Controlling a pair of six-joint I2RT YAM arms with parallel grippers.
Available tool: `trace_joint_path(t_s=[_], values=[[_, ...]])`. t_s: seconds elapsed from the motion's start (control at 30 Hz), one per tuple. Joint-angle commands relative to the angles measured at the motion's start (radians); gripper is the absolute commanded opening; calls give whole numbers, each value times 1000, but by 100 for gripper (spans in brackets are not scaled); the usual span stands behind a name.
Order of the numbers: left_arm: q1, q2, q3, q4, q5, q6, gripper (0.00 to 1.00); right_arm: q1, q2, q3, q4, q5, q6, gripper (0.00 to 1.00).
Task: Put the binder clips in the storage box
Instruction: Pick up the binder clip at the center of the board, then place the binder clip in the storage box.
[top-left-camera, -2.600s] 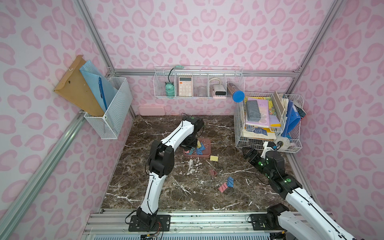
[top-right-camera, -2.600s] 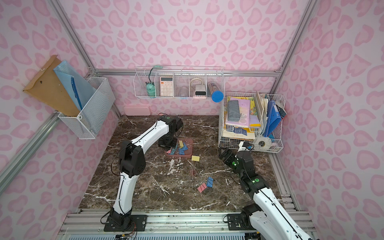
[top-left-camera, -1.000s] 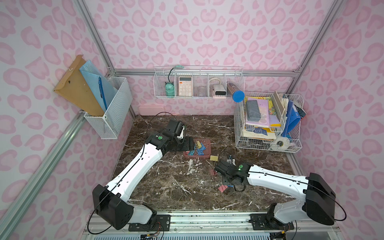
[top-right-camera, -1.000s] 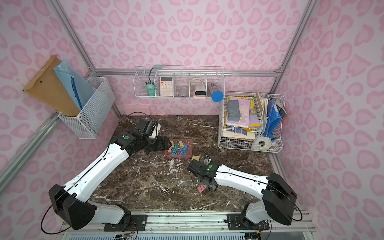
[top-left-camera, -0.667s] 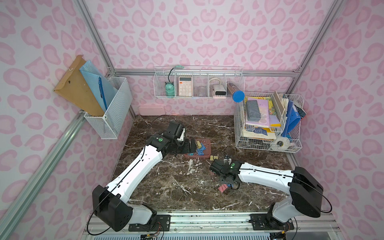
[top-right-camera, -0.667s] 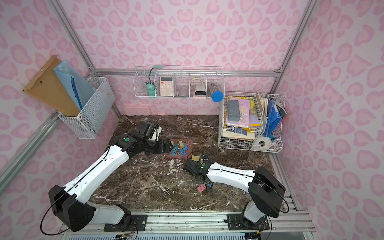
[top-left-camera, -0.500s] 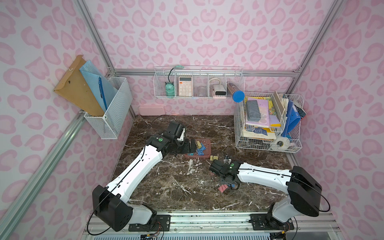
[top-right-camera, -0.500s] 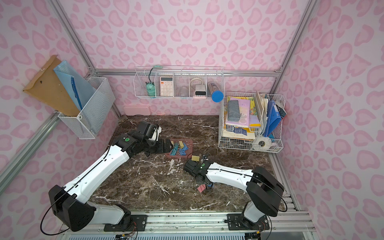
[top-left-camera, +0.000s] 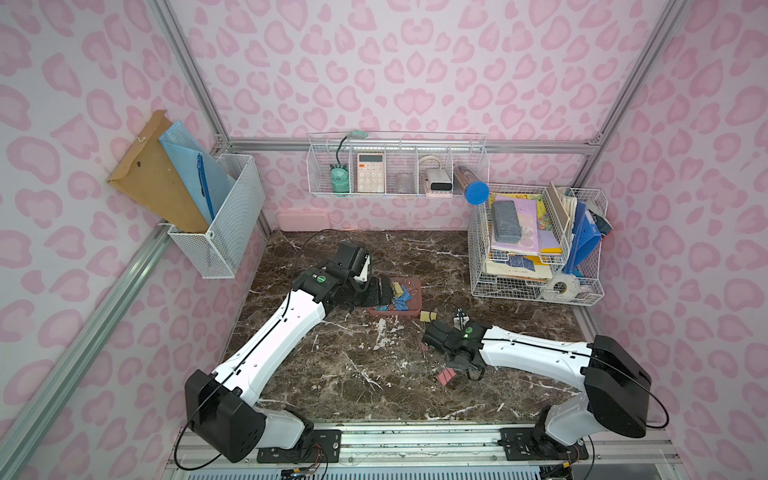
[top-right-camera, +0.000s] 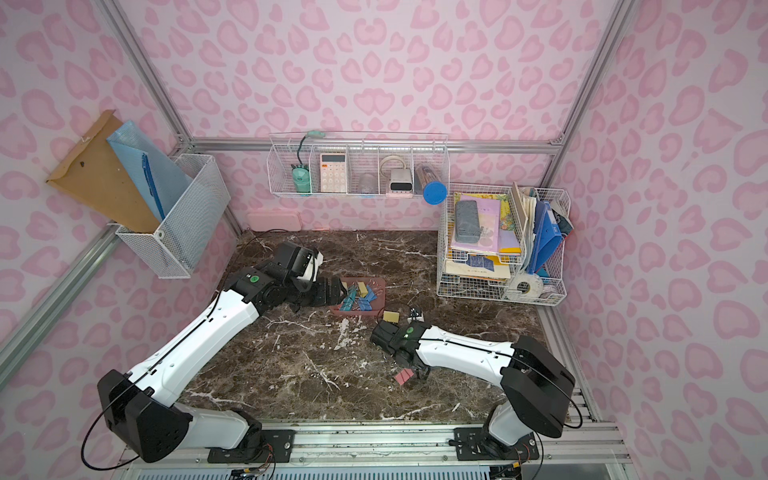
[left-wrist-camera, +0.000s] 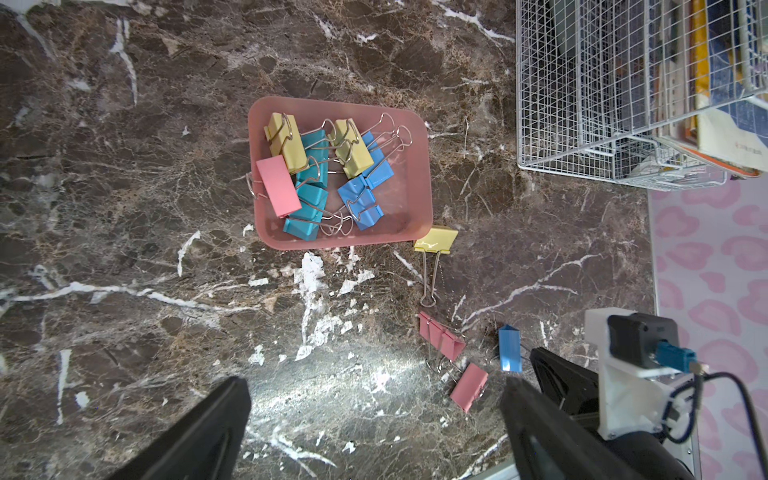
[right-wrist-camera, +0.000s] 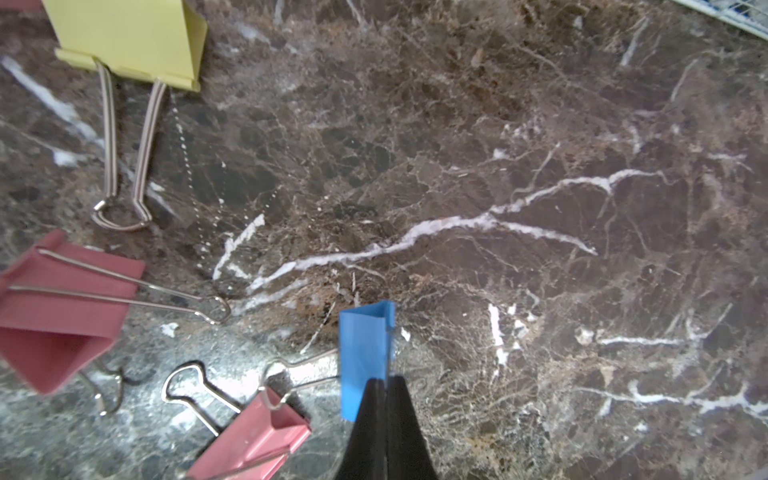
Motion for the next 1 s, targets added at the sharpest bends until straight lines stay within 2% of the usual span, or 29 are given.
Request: trace_joint_path(t_s=[0.0,0.13,0.27,0.4,0.67,0.97], values=[[1,-33,-20,27,-11,7,99,-15,-61,56,-5,88,-18,0],[2,-95,-79,108,0,7,99,-82,-153,89,253,45,-165,0],[1,-156,-121,155,1,6,99,-216,-162,73,527,-176,-204,0],[2,-211,-164,168,-19,14,99,-295,-83,66,755,-361,-199,0],[2,-240,-187,146,-13,18,99,-340,151,178,850,-566,-156,0],[2,-226,-174,142,0,22,99,-341,252,147,885,-598,-152,0]])
